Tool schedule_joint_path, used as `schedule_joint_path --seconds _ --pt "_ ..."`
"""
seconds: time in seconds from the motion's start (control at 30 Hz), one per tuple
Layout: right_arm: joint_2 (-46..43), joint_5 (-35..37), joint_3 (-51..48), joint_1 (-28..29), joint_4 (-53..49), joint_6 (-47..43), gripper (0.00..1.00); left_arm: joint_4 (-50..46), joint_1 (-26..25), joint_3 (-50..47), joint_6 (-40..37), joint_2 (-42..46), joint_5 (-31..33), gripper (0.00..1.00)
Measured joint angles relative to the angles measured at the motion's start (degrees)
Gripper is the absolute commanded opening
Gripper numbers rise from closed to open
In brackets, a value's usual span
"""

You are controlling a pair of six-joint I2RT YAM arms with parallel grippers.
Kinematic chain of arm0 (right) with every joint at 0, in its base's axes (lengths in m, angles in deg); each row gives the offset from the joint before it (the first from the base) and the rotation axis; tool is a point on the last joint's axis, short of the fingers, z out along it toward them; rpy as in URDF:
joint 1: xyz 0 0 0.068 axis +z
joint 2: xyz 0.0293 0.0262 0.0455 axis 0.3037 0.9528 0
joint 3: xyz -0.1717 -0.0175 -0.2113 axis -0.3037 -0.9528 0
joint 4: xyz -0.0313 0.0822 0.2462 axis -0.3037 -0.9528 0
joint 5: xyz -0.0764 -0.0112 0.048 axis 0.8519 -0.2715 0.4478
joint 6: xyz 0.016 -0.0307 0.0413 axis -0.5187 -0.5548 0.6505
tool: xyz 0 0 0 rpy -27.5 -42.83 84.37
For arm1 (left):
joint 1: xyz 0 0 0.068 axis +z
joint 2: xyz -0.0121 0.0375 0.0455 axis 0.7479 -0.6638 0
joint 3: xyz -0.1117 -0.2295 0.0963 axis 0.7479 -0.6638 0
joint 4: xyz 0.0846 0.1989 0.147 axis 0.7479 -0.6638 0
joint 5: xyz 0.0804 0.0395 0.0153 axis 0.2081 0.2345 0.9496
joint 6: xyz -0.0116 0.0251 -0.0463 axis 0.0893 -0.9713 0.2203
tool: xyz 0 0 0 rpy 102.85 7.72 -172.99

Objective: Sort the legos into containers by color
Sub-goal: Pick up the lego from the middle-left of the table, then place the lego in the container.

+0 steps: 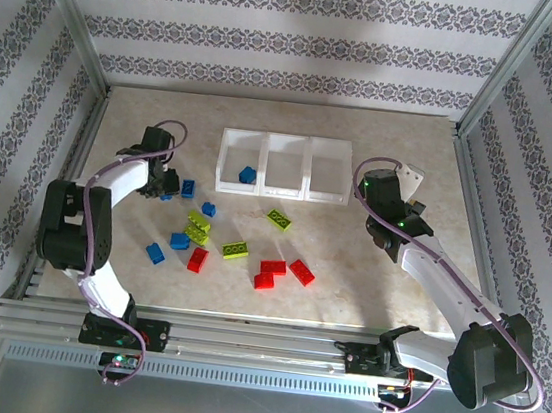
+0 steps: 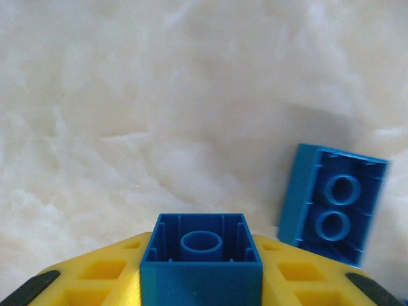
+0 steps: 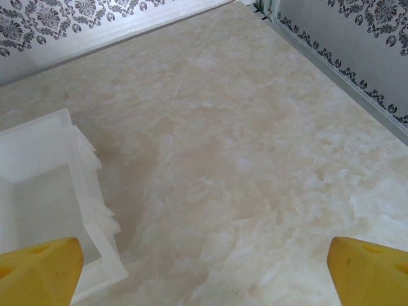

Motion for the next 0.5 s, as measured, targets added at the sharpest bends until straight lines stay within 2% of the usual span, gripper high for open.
schedule_joint_path --seconds 0.23,0.37,0.5 --pt "0.00 0.00 -0.09 0.00 0.04 0.02 0.98 0.07 -2.29 1.29 1.95 4.72 -2.67 0.36" --pt "-0.02 0.00 -0.13 0.00 0.11 0.04 0.98 0.09 -7.69 3.43 3.15 5.60 -2.95 0.37" --pt "-0.02 0.00 -0.61 0.00 0.48 0.07 0.98 0.11 -13.31 9.68 3.43 3.98 -2.99 0.37"
